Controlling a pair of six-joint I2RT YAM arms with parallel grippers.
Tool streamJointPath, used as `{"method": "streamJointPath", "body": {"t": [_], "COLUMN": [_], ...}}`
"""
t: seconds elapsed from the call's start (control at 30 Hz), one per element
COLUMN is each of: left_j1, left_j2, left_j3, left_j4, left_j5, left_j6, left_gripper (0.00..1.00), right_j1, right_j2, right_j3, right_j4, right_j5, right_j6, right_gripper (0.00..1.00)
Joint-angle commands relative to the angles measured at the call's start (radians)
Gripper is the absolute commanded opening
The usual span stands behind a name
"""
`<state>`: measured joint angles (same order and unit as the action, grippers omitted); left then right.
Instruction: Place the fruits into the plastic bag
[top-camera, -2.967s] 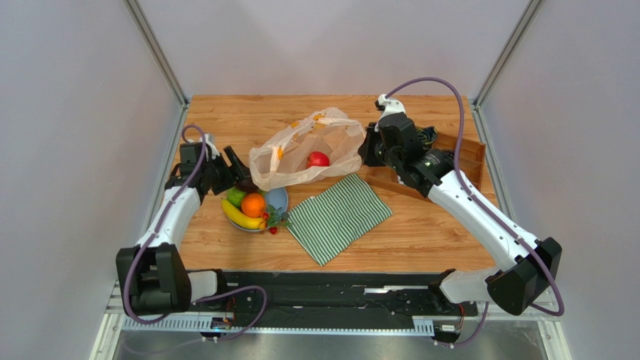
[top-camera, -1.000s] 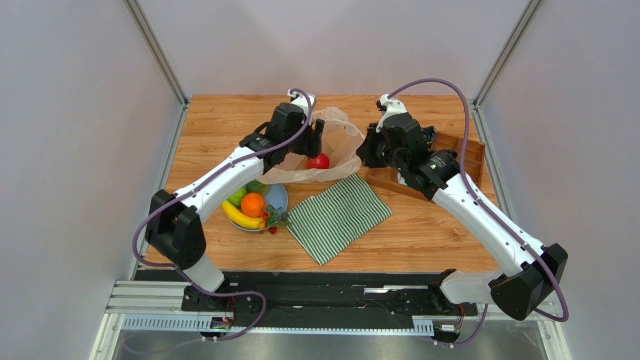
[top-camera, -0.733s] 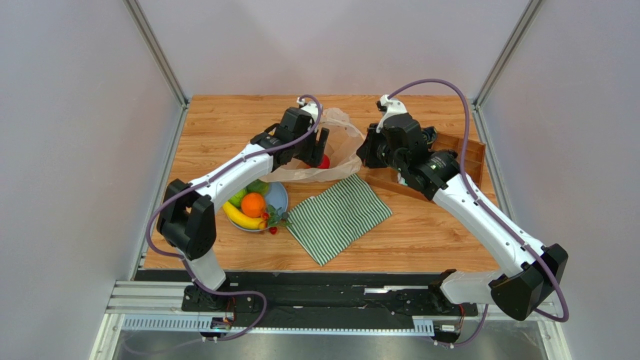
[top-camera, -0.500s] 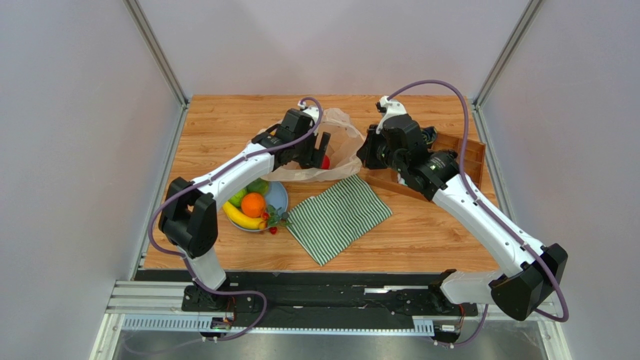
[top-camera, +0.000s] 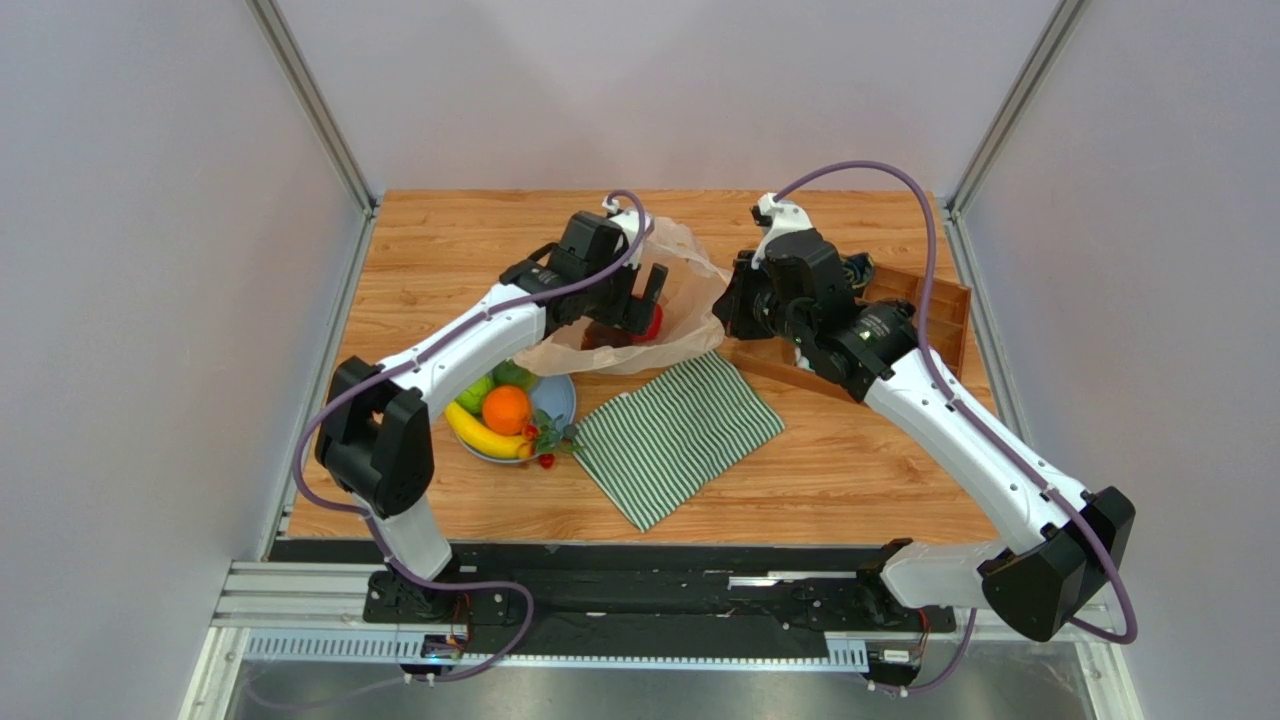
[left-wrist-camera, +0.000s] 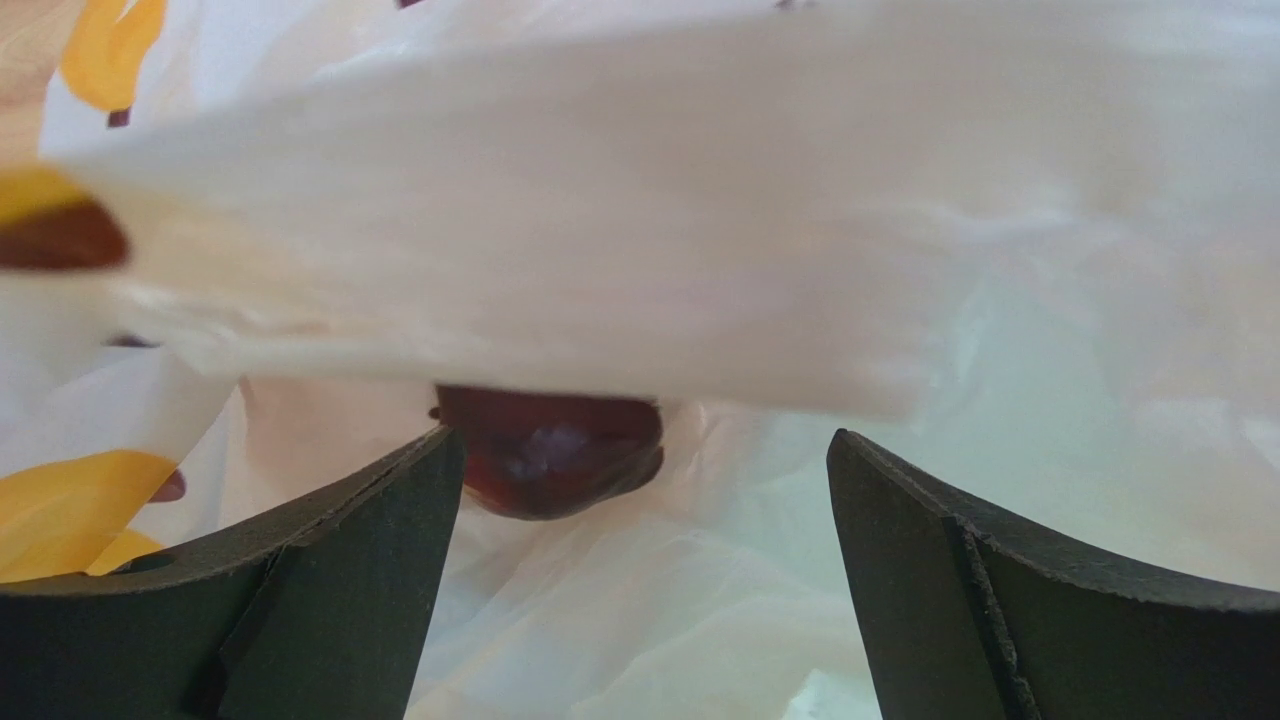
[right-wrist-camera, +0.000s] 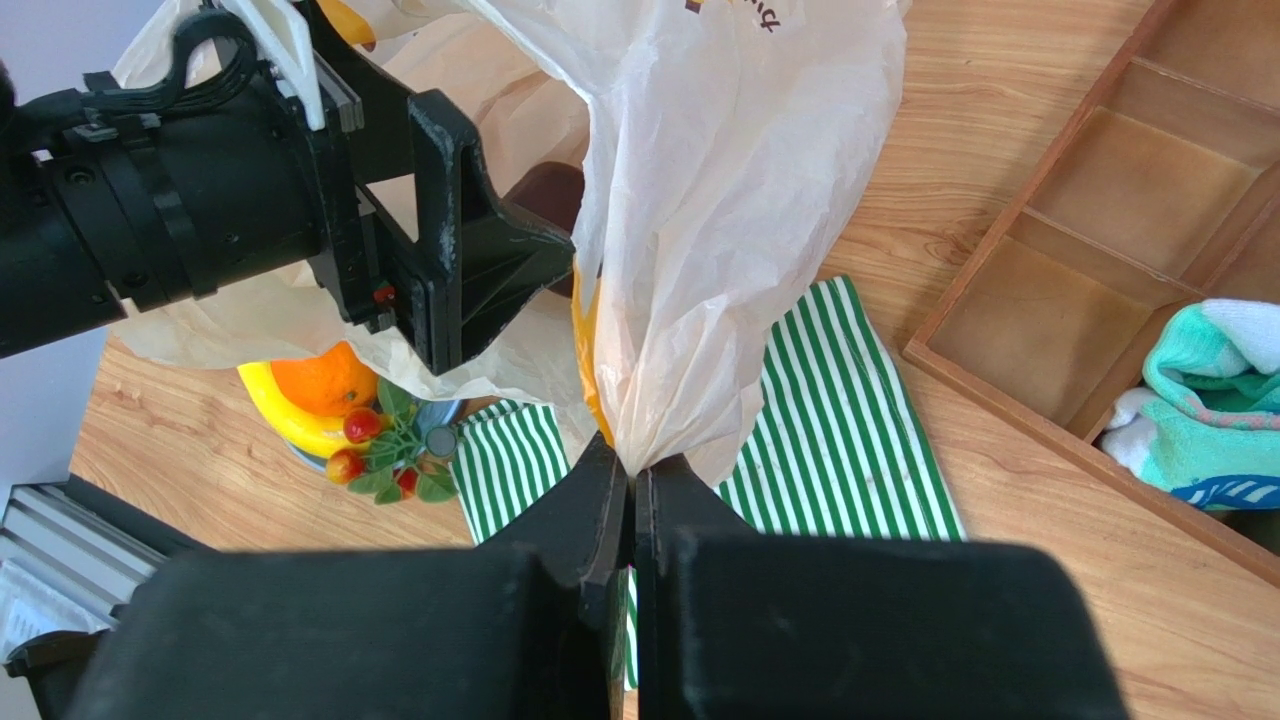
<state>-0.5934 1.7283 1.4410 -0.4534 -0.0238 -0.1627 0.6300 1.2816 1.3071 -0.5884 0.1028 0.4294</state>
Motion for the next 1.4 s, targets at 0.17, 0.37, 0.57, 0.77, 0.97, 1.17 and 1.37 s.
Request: {"method": "streamJointPath", "body": {"t": [0.17,0.37,0.57,0.77,0.97,1.17,1.37], "left_j1": [0.003,0.003,0.12,0.505,0.753,0.754,0.703], "left_j2": [-0.317,-0.599,-0.789,-0.907,-0.924,-0.954,-1.024], "left_j3": [-0.122,-0.299,-0.356,-0.468,-0.574,-0.706,-0.875], "left_j4": [0.168,0.236,0.086,-0.05,-0.074,-0.077,-0.024], "left_j5": [0.284,0.349,0.089,0.139,0.297,0.211,0.216], "left_j6": [0.1,0.106,-0.044,-0.302,-0.351,-0.354,-0.394], "left_gripper": [0.99,0.99,0.99,0.99,0.99,0.97,0.84], "right_j1": [0.004,0.004,0.004,0.005,0.005,0.005,0.004], "right_j2": [-0.005,-0.001,0.005,0.002,-0.005,-0.002,0.004], "right_j3": [0.004,0.003,0.001,0.0,0.001,-0.003,-0.003], "right_j4": [0.018,0.025,0.027,0.027,0.025,0.029,0.035], "right_j5": [0.009,0.005,0.0,-0.003,0.002,0.002,-0.005], "right_j6": [0.006,0.009,0.014,0.014,0.008,0.011,0.011], "right_gripper": [0.0,0.0,0.0,0.0,0.0,0.0,0.0]}}
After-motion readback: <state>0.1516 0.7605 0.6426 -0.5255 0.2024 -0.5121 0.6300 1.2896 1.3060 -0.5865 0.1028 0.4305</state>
